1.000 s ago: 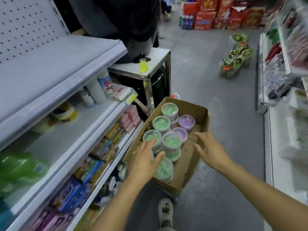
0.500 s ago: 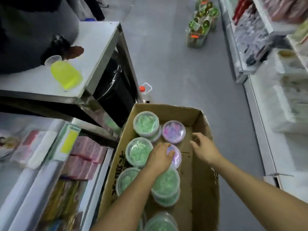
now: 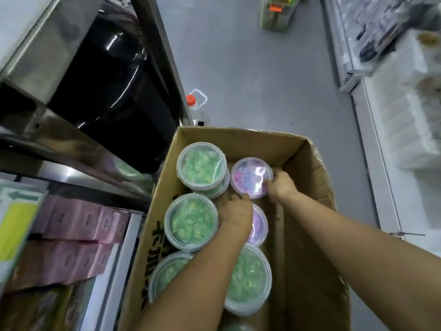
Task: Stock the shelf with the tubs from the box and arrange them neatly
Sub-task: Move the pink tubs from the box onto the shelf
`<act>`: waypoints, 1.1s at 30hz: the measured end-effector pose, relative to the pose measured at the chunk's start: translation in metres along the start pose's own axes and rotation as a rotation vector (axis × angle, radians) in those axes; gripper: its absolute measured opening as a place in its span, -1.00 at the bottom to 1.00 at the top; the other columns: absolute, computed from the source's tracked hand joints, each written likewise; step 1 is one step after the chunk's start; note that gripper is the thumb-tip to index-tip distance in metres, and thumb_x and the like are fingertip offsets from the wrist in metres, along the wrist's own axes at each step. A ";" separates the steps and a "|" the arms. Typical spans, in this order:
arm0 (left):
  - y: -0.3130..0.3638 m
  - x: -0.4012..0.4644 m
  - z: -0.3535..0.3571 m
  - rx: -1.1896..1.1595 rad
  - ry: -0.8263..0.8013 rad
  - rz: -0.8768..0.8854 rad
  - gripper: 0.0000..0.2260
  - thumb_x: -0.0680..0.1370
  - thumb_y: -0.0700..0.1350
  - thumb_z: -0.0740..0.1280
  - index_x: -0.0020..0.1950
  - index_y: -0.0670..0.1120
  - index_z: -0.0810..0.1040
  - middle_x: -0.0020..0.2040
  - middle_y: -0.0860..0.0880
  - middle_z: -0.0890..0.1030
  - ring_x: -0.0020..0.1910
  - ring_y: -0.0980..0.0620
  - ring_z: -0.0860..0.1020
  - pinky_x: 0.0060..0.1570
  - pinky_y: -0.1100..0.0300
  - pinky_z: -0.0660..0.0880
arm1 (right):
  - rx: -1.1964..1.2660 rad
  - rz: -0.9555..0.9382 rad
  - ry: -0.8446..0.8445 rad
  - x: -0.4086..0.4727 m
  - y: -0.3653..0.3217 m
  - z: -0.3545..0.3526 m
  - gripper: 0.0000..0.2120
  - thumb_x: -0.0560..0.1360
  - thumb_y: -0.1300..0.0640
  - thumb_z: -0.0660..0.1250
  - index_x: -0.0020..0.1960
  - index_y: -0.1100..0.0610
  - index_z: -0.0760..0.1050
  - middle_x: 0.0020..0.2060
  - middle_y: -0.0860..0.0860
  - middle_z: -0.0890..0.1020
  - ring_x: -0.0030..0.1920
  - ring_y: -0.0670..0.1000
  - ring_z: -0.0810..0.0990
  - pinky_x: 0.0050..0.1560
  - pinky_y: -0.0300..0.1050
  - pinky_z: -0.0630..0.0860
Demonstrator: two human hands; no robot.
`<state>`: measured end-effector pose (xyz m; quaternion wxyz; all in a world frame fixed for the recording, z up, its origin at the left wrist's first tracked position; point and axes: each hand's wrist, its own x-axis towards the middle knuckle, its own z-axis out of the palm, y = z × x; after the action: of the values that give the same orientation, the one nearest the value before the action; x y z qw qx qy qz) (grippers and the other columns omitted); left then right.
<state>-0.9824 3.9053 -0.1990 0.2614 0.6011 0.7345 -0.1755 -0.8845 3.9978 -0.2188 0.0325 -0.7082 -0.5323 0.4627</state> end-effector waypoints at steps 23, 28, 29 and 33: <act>0.005 -0.231 -0.058 -1.178 0.418 -0.311 -0.93 0.54 -0.08 0.32 -0.11 -0.05 0.48 -0.20 -0.05 0.57 -0.18 -0.10 0.57 -0.02 -0.05 0.58 | 0.342 -0.336 0.080 -0.202 -0.042 -0.157 -0.77 0.45 0.26 0.26 -0.38 0.22 0.45 -0.48 0.11 0.41 -0.50 0.06 0.29 -0.45 -0.15 0.24; 0.024 -0.342 -0.036 -1.409 0.558 -0.374 -0.88 0.54 -0.11 0.34 0.01 -0.14 0.51 -0.18 -0.07 0.57 -0.25 -0.03 0.55 -0.12 -0.10 0.62 | 0.369 -0.441 -0.050 -0.290 -0.022 -0.192 -0.78 0.43 0.25 0.28 -0.40 0.20 0.42 -0.49 0.12 0.39 -0.49 0.06 0.26 -0.45 -0.14 0.21; 0.029 -0.365 -0.032 -1.455 0.585 -0.389 -0.88 0.55 -0.12 0.34 0.03 -0.14 0.52 -0.14 -0.07 0.58 -0.25 -0.01 0.57 -0.20 -0.02 0.63 | 0.357 -0.468 -0.075 -0.308 -0.017 -0.198 -0.80 0.43 0.25 0.28 -0.38 0.20 0.42 -0.48 0.11 0.39 -0.48 0.06 0.26 -0.44 -0.13 0.21; 0.046 -0.451 -0.020 -1.547 0.716 -0.444 -0.93 0.56 -0.14 0.33 -0.03 -0.14 0.53 -0.14 -0.10 0.57 -0.30 0.04 0.58 -0.32 0.13 0.61 | 0.297 -0.567 -0.155 -0.373 -0.005 -0.215 -0.84 0.46 0.21 0.25 -0.29 0.22 0.45 -0.46 0.13 0.39 -0.49 0.07 0.28 -0.45 -0.15 0.25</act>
<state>-0.8772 3.5698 0.0880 0.3091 0.1179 0.7854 0.5232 -0.7413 3.8035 0.1377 0.2221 -0.4820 -0.6358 0.5604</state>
